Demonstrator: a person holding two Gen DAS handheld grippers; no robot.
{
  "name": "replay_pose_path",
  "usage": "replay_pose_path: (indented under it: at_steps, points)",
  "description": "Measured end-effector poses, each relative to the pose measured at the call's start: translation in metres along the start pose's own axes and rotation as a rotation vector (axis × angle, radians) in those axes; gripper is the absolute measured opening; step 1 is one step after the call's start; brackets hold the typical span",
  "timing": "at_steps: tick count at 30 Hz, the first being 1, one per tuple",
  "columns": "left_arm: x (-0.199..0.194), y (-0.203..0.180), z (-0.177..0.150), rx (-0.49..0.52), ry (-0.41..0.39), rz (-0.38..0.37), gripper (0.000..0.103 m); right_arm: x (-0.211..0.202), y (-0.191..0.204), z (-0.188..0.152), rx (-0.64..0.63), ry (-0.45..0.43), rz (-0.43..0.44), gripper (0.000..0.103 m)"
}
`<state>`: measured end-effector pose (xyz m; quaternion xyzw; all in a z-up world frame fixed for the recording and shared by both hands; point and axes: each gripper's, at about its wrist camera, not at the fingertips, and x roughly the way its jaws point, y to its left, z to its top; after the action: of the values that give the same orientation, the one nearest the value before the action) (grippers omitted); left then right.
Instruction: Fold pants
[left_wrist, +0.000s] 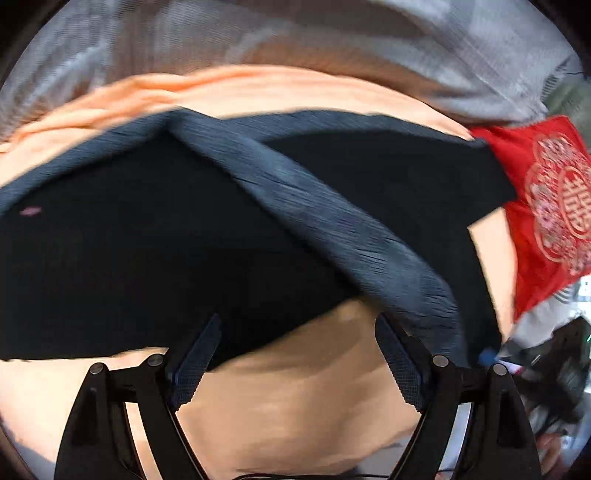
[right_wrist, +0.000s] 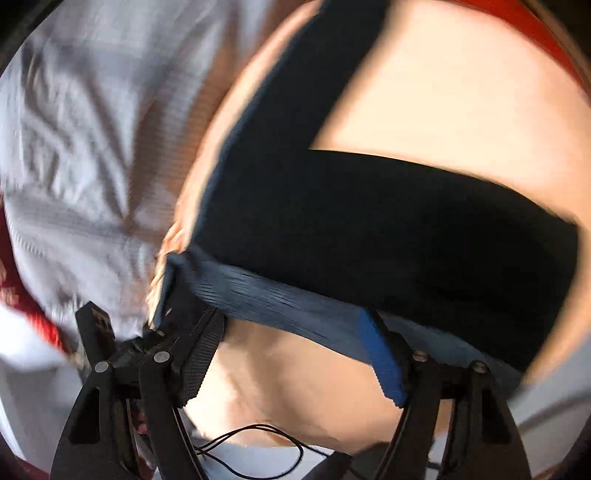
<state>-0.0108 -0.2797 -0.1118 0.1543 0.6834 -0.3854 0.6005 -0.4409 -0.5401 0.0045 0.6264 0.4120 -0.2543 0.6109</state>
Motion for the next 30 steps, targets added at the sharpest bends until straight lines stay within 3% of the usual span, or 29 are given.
replay_pose_path:
  at_steps: [5, 10, 13, 16, 18, 20, 21, 22, 24, 26, 30]
  points:
    - [0.026, -0.034, -0.003, 0.018, 0.067, -0.028, 0.086, -0.029, -0.056, -0.024, 0.049, -0.098, -0.096, 0.079]
    - [0.045, -0.054, 0.002, 0.032, 0.084, -0.015, 0.086, -0.021, -0.078, -0.032, 0.025, -0.074, -0.163, 0.078]
    - [0.049, -0.06, 0.002, 0.034, 0.095, 0.011, 0.086, -0.024, -0.088, -0.037, 0.041, -0.071, -0.147, 0.077]
    - [0.053, -0.058, -0.002, 0.007, 0.111, 0.025, 0.086, -0.02, -0.099, -0.036, 0.085, -0.02, -0.034, 0.075]
    - [0.061, -0.062, -0.002, -0.016, 0.126, 0.028, 0.086, -0.01, -0.097, -0.031, 0.067, 0.022, 0.005, 0.065]
    - [0.069, -0.069, -0.003, -0.026, 0.133, 0.032, 0.086, -0.001, -0.093, -0.025, 0.048, 0.07, 0.027, 0.04]
    - [0.071, -0.072, -0.003, -0.023, 0.131, 0.033, 0.082, 0.002, -0.092, -0.022, 0.05, 0.09, 0.039, 0.026]
    - [0.072, -0.077, -0.003, -0.013, 0.123, 0.037, 0.073, 0.005, -0.093, -0.019, 0.06, 0.123, 0.068, 0.003]
    - [0.071, -0.088, -0.002, 0.022, 0.127, 0.009, 0.03, 0.0, -0.087, -0.009, 0.075, 0.141, 0.166, 0.003]
    - [0.068, -0.098, 0.002, 0.021, 0.137, -0.019, 0.026, -0.016, -0.076, 0.005, 0.057, 0.134, 0.252, 0.003]
    - [0.047, -0.113, 0.019, 0.009, 0.104, -0.037, 0.026, -0.048, -0.045, 0.05, 0.0, 0.095, 0.333, 0.003]
